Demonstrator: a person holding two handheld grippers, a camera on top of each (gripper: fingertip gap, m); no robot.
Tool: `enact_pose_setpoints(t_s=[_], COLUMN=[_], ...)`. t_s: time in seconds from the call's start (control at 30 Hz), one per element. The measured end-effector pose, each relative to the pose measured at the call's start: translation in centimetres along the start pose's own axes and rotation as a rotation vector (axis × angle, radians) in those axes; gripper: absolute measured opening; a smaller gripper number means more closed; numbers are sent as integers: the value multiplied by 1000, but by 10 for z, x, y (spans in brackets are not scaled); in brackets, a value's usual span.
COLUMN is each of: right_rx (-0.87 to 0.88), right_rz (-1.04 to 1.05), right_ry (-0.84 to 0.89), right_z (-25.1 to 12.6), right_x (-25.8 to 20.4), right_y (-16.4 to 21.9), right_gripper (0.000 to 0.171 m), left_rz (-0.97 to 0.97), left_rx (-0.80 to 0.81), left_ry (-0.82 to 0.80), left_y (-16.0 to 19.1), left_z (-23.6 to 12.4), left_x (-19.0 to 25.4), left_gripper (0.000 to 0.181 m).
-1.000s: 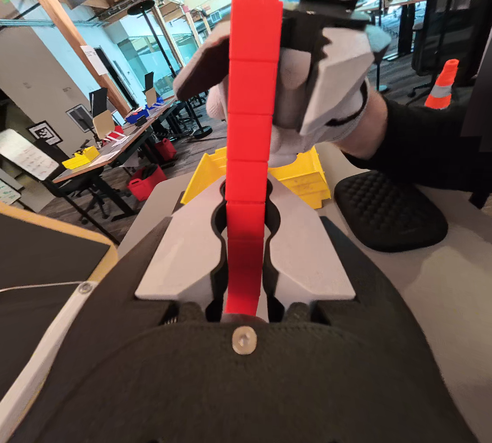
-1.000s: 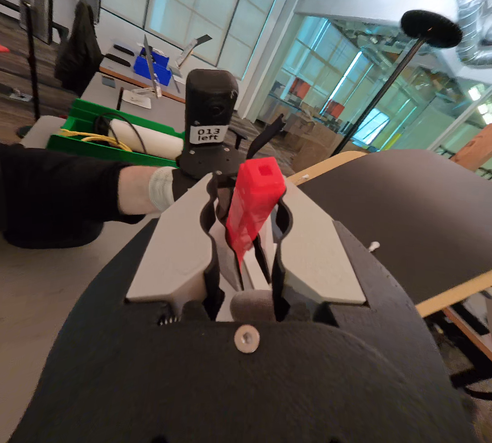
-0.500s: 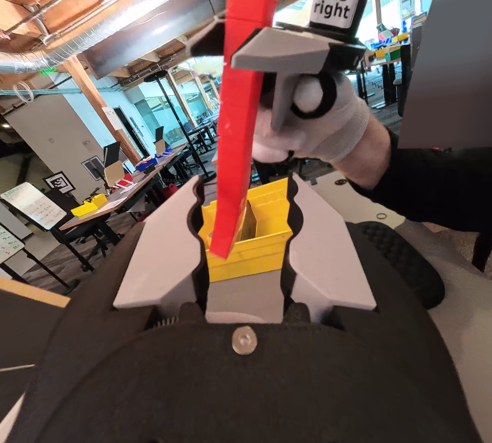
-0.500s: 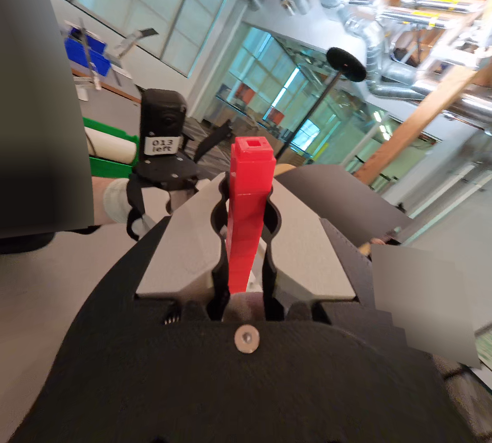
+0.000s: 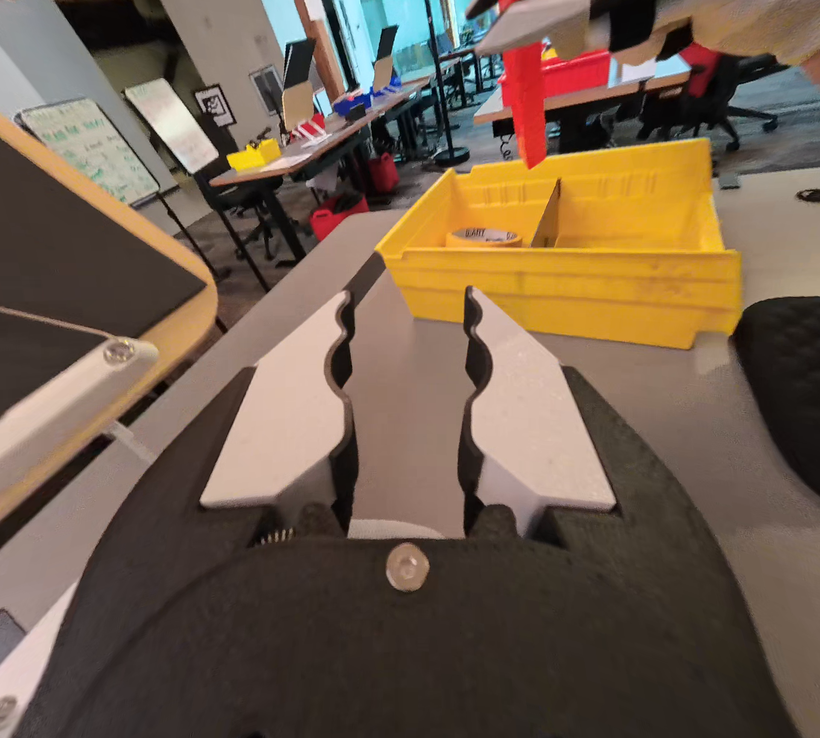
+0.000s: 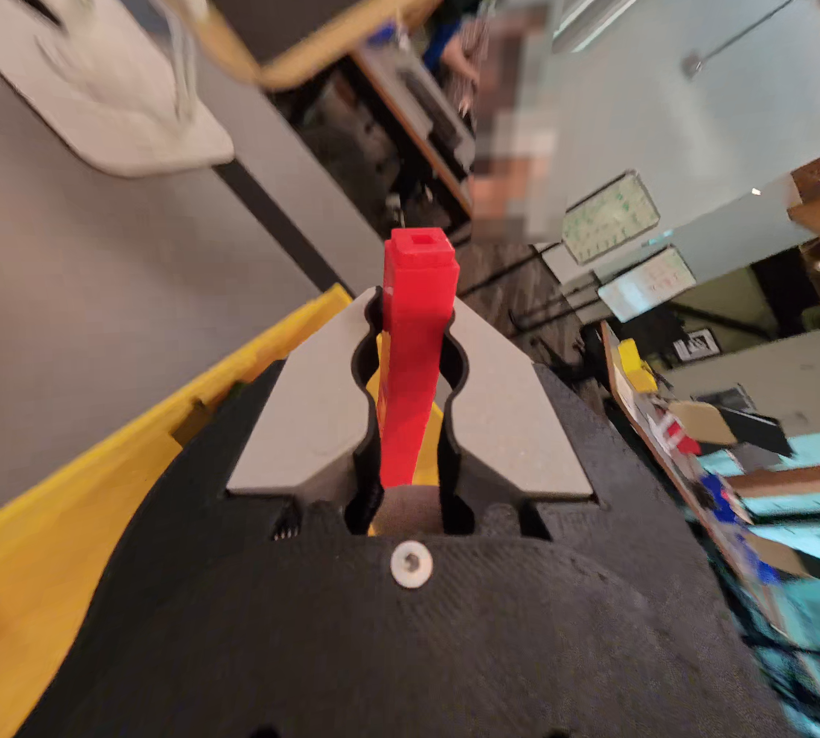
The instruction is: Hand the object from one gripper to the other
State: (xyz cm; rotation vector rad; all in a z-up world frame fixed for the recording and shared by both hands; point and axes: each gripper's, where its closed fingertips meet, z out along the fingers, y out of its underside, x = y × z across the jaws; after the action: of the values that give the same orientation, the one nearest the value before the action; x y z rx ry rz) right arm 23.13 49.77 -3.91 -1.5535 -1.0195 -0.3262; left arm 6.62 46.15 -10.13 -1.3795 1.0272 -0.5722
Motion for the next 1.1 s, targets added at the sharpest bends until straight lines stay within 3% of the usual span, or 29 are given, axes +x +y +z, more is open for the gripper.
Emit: enact_pose_setpoints(t_s=[0.1, 0.2, 0.27, 0.43, 0.53, 0.73, 0.83, 0.97, 1.07, 1.1], right_rx=[-273, -378, -432, -435, -331, 217, 422, 656, 794, 836], right_rz=[-145, -27, 41, 88, -4, 29, 58, 88, 123, 134], right_ry=[19, -151, -209, -240, -141, -110, -47, 119, 214, 244], right_z=[34, 59, 67, 65, 58, 43, 40, 35, 24, 23], right_x=[-13, -49, -59, -55, -37, -43, -39, -26, -23, -21], right_y=[63, 100, 114, 101, 47, -155, -227, -268, -258, -252], right_gripper=[20, 27, 49, 61, 57, 50, 47, 37, 33, 23], left_rz=[-21, -24, -23, -50, -65, -68, -61, -68, -44, -27], left_rx=[-29, -41, -47, -35, -8, 57, 78, 121, 127, 130], left_ry=[-6, -8, -15, -17, -19, -47, -74, -103, -130, -141], left_y=[16, 21, 24, 22, 13, -12, -22, -34, -38, -40], left_z=[7, 10, 11, 15, 15, 5, -3, -14, -19, -21], left_x=[-3, -5, -7, -12, -13, -21, -29, -40, -46, -48], left_gripper=[47, 47, 47, 47, 47, 47, 46, 46, 46, 45])
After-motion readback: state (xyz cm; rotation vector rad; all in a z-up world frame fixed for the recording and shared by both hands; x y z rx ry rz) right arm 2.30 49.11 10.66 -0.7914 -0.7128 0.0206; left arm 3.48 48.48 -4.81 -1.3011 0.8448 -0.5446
